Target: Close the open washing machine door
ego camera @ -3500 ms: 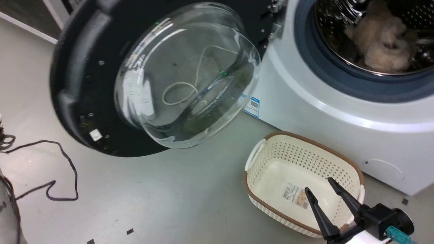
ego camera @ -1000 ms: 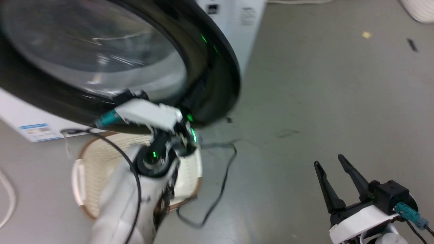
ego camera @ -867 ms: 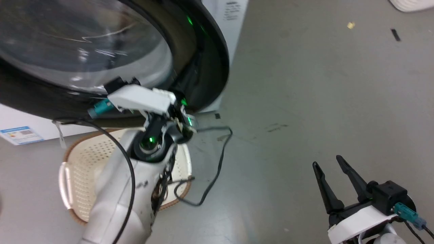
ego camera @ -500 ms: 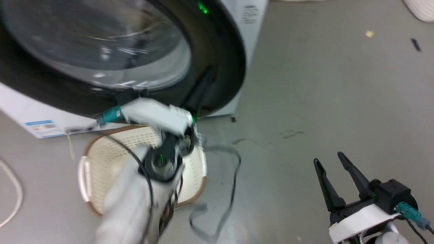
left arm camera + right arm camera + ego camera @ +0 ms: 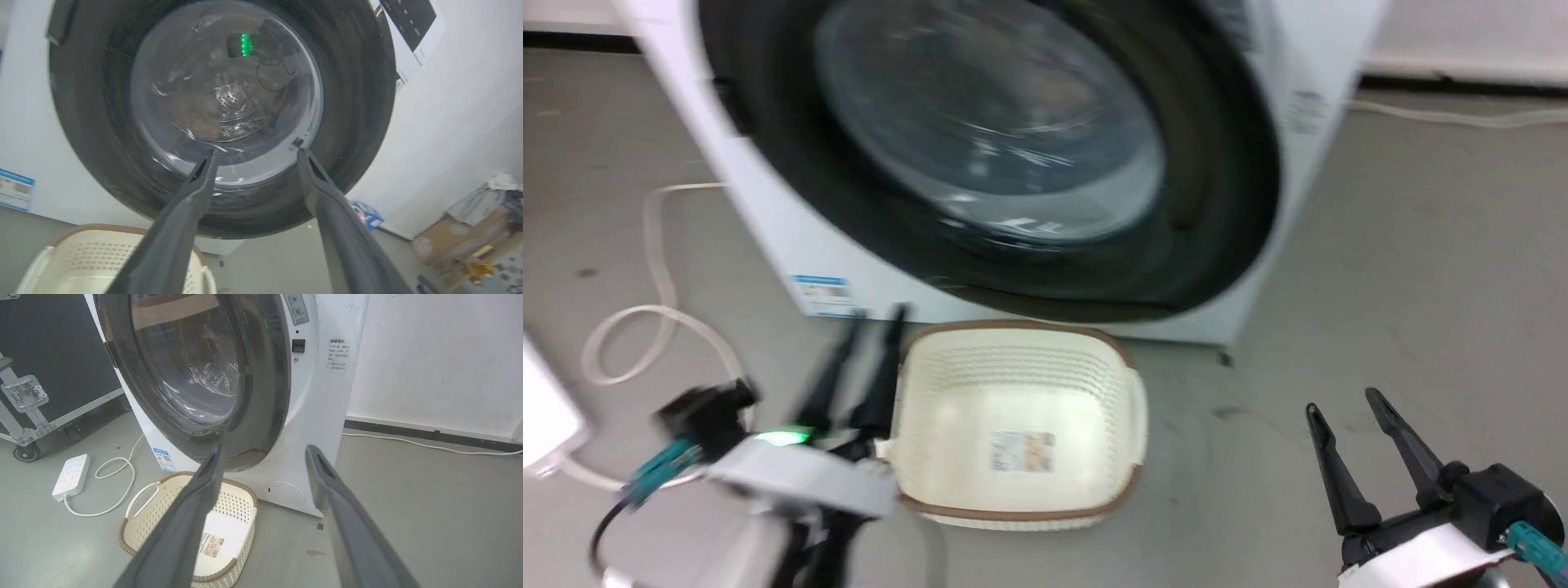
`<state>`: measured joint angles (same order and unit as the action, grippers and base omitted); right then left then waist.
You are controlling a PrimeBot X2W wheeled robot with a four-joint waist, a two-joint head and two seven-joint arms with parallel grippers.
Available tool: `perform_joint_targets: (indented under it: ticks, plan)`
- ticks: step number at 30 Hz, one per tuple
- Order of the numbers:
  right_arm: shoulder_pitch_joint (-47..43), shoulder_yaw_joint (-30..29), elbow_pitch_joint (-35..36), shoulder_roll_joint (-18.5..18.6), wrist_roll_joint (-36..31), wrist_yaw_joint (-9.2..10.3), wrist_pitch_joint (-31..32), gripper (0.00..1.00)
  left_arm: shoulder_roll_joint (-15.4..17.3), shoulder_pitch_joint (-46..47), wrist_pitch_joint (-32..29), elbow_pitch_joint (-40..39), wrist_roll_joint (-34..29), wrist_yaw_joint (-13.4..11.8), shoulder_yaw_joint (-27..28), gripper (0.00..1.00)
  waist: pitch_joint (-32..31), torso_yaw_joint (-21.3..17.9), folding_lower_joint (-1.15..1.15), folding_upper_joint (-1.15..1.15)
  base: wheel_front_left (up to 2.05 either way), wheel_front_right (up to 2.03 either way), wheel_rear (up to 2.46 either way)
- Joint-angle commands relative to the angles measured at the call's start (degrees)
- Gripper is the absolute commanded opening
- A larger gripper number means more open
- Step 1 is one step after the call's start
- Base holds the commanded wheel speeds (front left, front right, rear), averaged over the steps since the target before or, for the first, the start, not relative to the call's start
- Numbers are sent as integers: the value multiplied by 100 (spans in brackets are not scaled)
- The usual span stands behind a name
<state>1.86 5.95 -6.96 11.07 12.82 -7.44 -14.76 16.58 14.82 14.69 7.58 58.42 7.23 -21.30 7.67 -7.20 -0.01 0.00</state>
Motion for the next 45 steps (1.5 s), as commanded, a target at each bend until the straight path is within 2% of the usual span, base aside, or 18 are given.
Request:
perform_joint_targets:
  ticks: [1, 4, 5, 9, 11, 12, 19, 30, 36, 40, 45]
  plan:
    - [-94, 1, 59, 16, -39, -5, -24, 100, -49, -236, 26, -106, -717, 20, 386, 100, -321, 498, 1, 0, 0, 0, 0]
    - [-178, -7, 135, 6, -62, -5, -24, 100, -349, -684, 28, -353, -2317, -240, 1075, 100, -418, 752, 1, 0, 0, 0, 0]
    - [-237, 49, 222, 13, -107, -5, -24, 100, -754, -1076, 29, -668, -3359, -459, 1633, 100, -459, 947, 1, 0, 0, 0, 0]
    - [-257, 171, 302, 83, -175, -5, -24, 100, -893, -1410, 29, -809, -4580, -518, 1735, 100, -426, 1166, 1, 0, 0, 0, 0]
    - [-213, 203, 331, 133, -145, -5, -24, 42, -953, -1495, 29, -837, -4962, -537, 1637, 100, -374, 1260, 1, 0, 0, 0, 0]
    - [-175, 214, 355, 158, -122, -5, -24, 0, -958, -1524, 30, -846, -5128, -523, 1564, 100, -328, 1300, 1, 0, 0, 0, 0]
    - [473, 502, 383, 634, 80, -5, 16, 0, -1091, -1471, 30, -864, -5510, -523, 1355, 100, 141, 1470, 1, 0, 0, 0, 0]
    - [2226, 892, -328, 2125, 1003, -5, 455, 0, -1291, -1030, 30, -791, -5500, -523, 1045, 100, 854, 1821, 1, 0, 0, 0, 0]
    - [2997, 1011, -855, 2696, 1547, -5, 641, 0, -1340, -862, 30, -830, -5475, -606, 893, 100, 1171, 1994, 1, 0, 0, 0, 0]
    - [3535, 1062, -1251, 2970, 1766, -5, 746, 0, -1355, -760, 30, -824, -5461, -659, 790, 100, 1329, 2073, 1, 0, 0, 0, 0]
    - [4223, 891, -1909, 3068, 1932, -5, 928, 0, -1364, -676, 30, -817, -5387, -730, 735, 100, 1438, 2114, 1, 0, 0, 0, 0]
